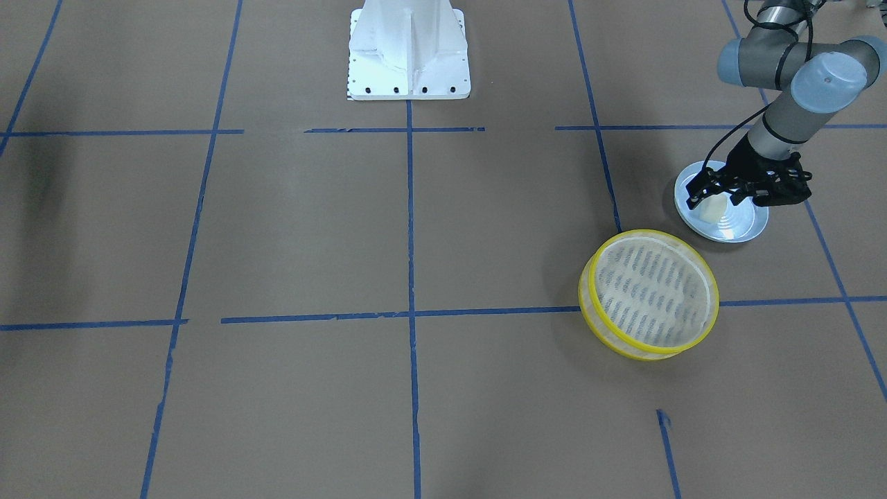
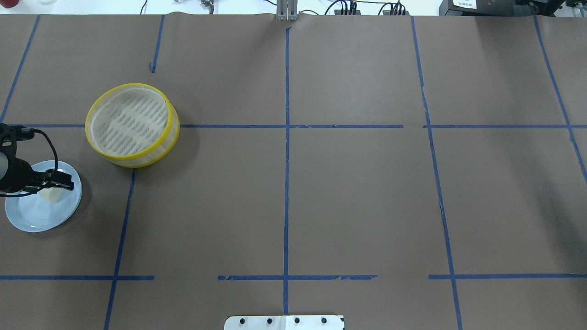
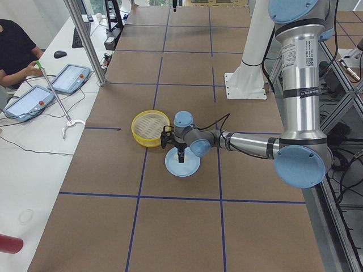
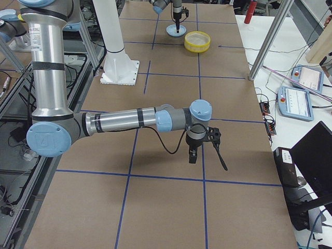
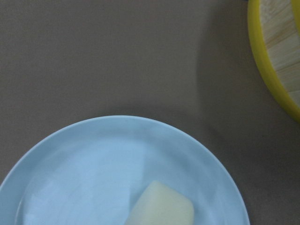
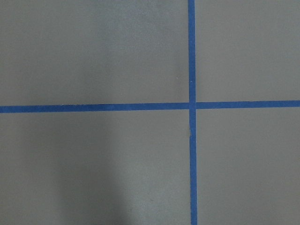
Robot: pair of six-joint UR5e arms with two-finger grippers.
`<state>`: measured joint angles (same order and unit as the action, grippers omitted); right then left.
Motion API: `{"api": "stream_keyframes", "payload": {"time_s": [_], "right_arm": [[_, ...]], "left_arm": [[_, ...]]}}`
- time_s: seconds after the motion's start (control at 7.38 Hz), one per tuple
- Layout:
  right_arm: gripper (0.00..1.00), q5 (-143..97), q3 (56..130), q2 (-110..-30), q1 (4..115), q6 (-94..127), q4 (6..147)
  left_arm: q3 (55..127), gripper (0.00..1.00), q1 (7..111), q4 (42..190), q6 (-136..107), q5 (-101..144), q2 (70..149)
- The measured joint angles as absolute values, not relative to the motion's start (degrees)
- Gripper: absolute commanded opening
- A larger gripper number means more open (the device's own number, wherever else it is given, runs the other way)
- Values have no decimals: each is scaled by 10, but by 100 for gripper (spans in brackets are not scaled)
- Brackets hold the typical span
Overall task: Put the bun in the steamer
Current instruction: 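Lower the left gripper and close it around the bun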
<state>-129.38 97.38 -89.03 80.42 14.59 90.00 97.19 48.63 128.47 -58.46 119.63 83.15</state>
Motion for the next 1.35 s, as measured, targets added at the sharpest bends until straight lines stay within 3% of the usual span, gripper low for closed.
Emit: {"api": "stream_keyframes", "payload": {"time_s": [0.41,1.35], "right_arm": [[100,-1294,974,-890,804,146,900],[100,-1294,974,-890,804,146,900]], "left_arm": [[972,94,485,1285,-580,1196,826],[974,49,484,1285,-578,1196,826]]}}
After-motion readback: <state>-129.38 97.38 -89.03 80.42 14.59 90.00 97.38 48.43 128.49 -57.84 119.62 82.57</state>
